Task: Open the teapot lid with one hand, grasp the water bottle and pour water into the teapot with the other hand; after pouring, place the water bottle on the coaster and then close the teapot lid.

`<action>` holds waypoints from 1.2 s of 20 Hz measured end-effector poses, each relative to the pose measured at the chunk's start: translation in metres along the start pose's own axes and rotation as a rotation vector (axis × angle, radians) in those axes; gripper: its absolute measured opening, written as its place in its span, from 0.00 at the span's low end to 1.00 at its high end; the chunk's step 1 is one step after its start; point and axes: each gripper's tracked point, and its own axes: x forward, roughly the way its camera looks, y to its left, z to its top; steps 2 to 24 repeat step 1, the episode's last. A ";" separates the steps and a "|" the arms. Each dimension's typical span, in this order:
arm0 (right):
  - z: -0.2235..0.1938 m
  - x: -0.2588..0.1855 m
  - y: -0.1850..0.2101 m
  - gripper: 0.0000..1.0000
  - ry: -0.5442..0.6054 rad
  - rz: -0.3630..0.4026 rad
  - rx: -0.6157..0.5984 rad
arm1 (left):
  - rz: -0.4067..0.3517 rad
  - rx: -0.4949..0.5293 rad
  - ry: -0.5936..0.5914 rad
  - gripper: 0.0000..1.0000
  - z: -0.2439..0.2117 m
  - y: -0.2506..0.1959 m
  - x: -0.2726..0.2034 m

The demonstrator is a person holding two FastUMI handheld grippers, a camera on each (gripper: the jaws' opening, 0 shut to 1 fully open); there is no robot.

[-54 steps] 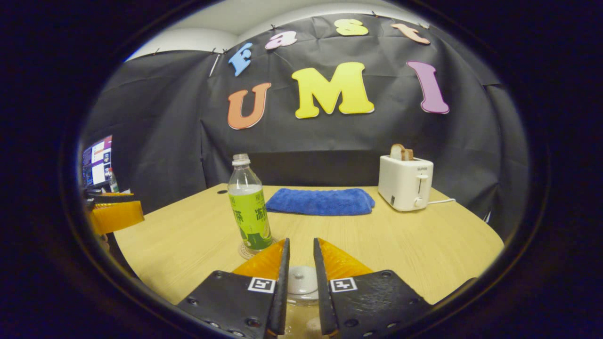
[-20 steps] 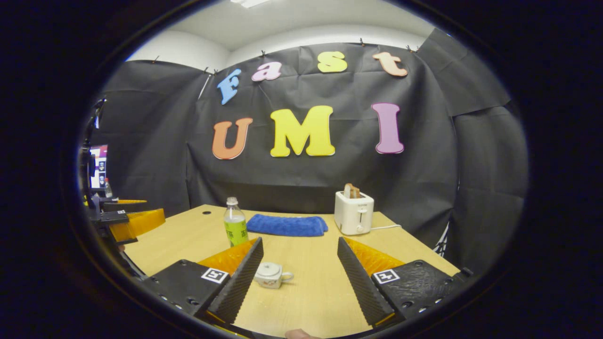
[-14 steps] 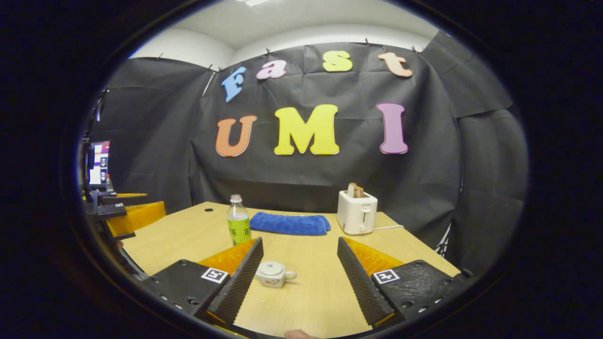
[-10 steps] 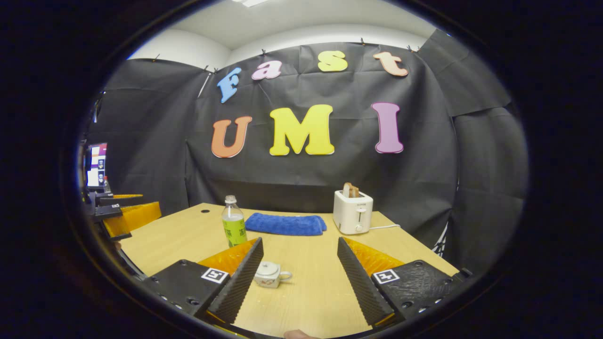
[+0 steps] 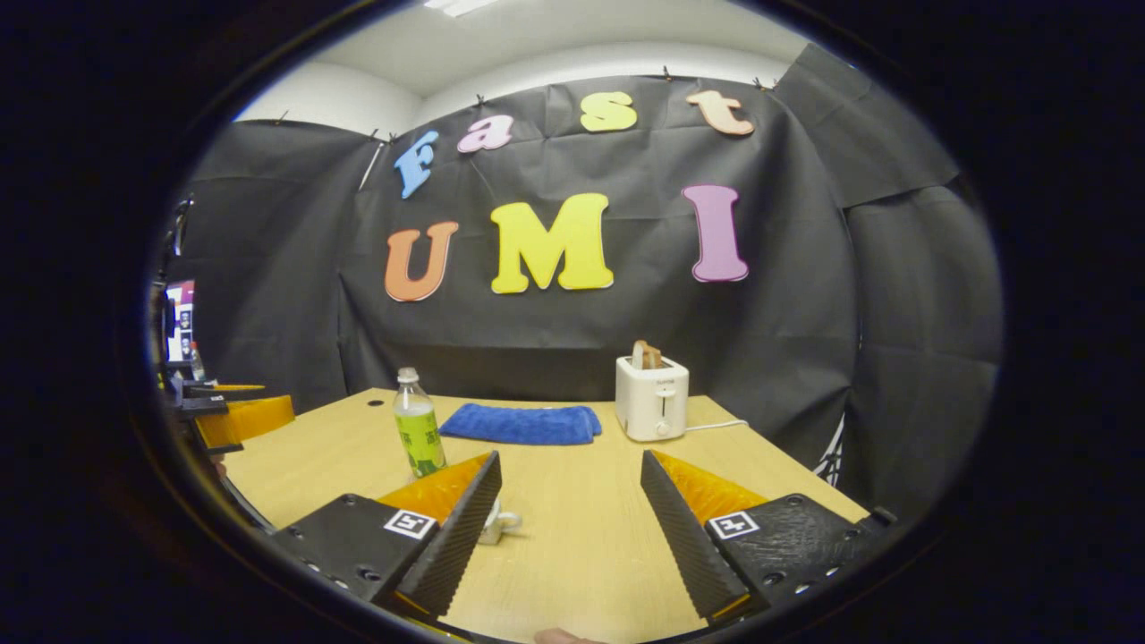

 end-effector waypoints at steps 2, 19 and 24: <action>-0.003 0.001 -0.001 0.94 0.001 0.009 0.001 | 0.013 0.002 0.002 0.97 -0.002 0.002 0.003; -0.003 0.001 -0.001 0.94 0.001 0.009 0.001 | 0.013 0.002 0.002 0.97 -0.002 0.002 0.003; -0.003 0.001 -0.001 0.94 0.001 0.009 0.001 | 0.013 0.002 0.002 0.97 -0.002 0.002 0.003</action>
